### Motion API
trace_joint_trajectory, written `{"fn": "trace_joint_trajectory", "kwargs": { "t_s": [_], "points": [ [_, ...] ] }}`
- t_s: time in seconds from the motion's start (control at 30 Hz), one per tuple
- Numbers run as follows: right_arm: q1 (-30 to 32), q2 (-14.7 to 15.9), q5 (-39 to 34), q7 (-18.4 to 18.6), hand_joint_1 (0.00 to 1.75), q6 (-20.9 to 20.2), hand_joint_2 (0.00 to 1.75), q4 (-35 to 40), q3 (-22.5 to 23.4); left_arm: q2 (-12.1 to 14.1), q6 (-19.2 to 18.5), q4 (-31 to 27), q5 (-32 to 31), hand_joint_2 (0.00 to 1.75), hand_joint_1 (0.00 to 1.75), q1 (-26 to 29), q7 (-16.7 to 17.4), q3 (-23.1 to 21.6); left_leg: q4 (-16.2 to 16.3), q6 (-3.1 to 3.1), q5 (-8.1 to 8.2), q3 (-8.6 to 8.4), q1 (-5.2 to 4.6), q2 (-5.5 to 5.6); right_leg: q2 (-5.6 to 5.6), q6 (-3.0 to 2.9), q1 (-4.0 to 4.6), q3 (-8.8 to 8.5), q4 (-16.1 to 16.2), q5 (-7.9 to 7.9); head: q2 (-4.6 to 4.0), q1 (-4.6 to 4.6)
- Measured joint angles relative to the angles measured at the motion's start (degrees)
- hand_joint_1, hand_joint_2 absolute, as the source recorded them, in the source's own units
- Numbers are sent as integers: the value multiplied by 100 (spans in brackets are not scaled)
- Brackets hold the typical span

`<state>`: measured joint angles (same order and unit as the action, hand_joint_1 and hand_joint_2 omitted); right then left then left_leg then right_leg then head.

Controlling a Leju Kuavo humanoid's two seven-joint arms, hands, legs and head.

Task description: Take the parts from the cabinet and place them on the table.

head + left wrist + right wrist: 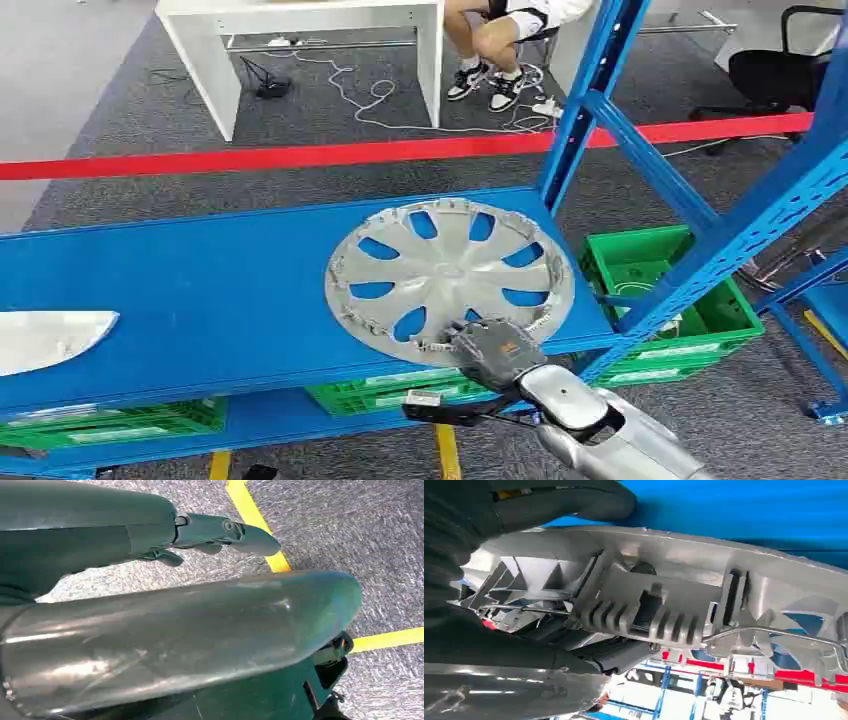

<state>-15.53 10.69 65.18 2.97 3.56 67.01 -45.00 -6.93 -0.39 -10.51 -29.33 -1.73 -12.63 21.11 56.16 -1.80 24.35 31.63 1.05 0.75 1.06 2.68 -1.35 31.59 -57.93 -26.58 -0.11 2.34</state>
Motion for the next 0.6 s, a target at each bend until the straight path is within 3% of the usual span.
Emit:
{"fn": "trace_joint_trajectory", "kwargs": {
  "t_s": [0.3,0.6],
  "points": [
    [75,2,-265,-284,175,431,175,37,42,2,-9,0,-81,0,0,1,-22,15,0,-2,-4,20,0,0,-1,5,0,-1,-2,5,0,0],
    [519,15,-1338,-1146,175,1167,175,479,409,2,-20,0,-227,0,0,1,-109,68,2,-2,-15,75,0,2,-5,6,-1,7,-5,12,0,0]
  ]
}}
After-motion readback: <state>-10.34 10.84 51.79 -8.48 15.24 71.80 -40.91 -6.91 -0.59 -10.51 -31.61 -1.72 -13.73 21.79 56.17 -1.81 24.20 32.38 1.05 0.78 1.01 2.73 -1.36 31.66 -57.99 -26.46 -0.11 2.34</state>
